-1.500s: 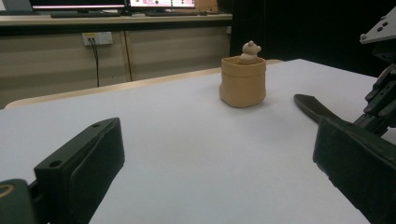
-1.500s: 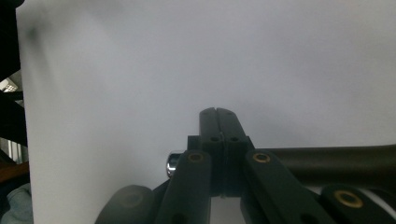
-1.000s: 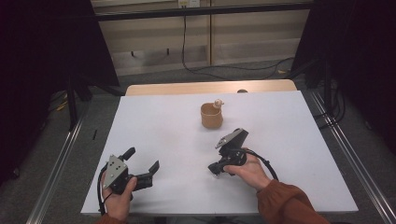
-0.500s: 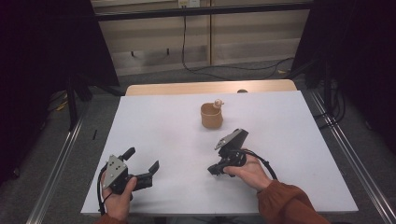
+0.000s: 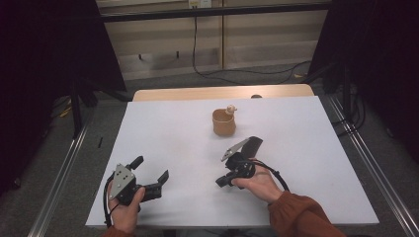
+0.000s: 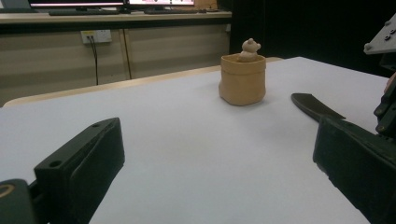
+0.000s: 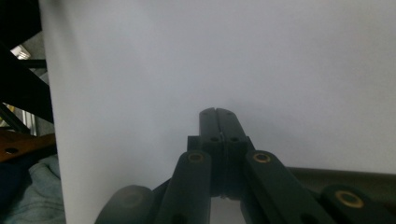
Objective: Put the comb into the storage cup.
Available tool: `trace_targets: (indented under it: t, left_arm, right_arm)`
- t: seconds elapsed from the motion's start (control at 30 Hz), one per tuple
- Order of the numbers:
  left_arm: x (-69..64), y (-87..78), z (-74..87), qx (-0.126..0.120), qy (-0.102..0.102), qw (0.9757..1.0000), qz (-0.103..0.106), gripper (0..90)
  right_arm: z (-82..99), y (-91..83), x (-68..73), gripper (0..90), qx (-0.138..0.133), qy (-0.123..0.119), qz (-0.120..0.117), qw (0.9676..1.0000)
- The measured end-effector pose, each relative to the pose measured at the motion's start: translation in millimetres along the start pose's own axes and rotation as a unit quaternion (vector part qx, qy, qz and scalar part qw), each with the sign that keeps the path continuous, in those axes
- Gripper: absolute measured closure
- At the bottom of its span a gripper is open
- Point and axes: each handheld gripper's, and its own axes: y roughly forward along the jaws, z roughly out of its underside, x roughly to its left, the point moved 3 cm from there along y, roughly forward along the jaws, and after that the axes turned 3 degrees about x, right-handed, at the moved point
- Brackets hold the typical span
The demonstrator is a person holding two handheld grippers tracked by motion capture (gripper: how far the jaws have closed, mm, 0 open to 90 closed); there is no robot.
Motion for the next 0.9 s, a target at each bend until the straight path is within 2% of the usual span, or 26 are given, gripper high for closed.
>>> trace_targets:
  t: [0.17, 0.3, 0.9]
  left_arm:
    - [0.6, -0.3, -0.3, 0.000, 0.003, 1.0000, 0.000, 2.2]
    - [0.7, -0.5, -0.2, 0.000, 0.004, 1.0000, -0.001, 2.2]
    - [0.6, -0.7, -0.1, 0.001, 0.002, 1.0000, -0.002, 2.1]
  right_arm:
    - [3.5, 2.0, -1.8, 90.0, 0.021, 0.002, 0.007, 0.9998]
    - [5.4, 1.7, -1.1, 90.0, 0.032, 0.004, 0.004, 0.9995]
    - [13.8, -4.3, -1.5, 90.0, 0.042, 0.009, -0.003, 0.9991]
